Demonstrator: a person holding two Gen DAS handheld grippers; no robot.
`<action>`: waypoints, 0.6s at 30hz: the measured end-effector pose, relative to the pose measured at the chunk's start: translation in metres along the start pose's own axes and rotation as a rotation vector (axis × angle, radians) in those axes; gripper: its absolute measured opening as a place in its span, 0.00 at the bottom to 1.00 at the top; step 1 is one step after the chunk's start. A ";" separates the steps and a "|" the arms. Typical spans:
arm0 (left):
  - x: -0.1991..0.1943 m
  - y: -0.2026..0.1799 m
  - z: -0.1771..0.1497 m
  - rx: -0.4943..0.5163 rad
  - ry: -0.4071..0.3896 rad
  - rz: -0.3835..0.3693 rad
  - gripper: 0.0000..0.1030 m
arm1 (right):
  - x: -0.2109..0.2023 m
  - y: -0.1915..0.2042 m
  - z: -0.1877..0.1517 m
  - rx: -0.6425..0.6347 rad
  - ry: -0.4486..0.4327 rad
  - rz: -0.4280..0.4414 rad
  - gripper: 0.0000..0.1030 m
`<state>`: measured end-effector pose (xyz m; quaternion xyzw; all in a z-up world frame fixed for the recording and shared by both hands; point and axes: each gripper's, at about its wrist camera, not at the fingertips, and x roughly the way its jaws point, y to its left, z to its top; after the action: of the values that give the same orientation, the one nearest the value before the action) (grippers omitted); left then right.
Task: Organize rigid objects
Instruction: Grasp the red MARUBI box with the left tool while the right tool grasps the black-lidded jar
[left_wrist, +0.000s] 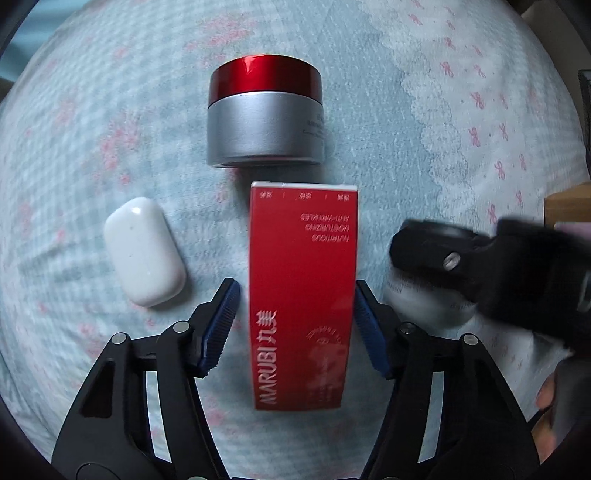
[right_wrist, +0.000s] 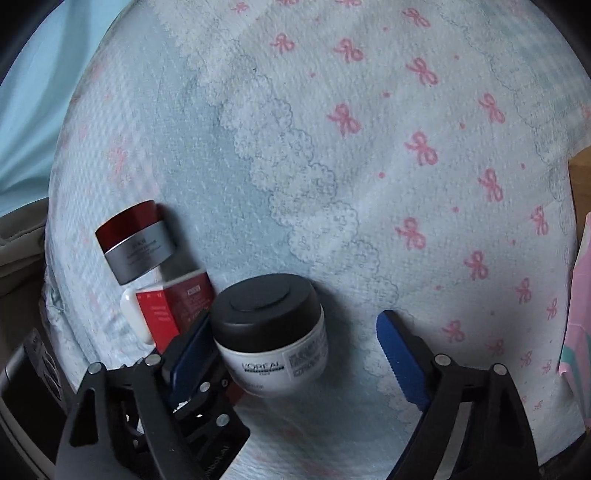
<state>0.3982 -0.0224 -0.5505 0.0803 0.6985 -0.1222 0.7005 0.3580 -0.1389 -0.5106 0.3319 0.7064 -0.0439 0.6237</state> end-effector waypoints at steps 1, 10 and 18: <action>0.000 -0.001 0.001 -0.012 -0.008 -0.012 0.51 | 0.000 0.002 0.000 -0.005 -0.006 -0.006 0.73; -0.005 0.002 0.005 -0.011 -0.038 0.001 0.37 | 0.005 0.036 -0.005 -0.048 -0.015 0.013 0.52; -0.033 0.018 -0.015 -0.028 -0.090 -0.026 0.37 | -0.018 0.029 -0.021 -0.061 -0.061 0.035 0.52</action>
<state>0.3890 0.0014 -0.5184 0.0560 0.6689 -0.1249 0.7307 0.3553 -0.1135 -0.4794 0.3233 0.6822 -0.0216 0.6554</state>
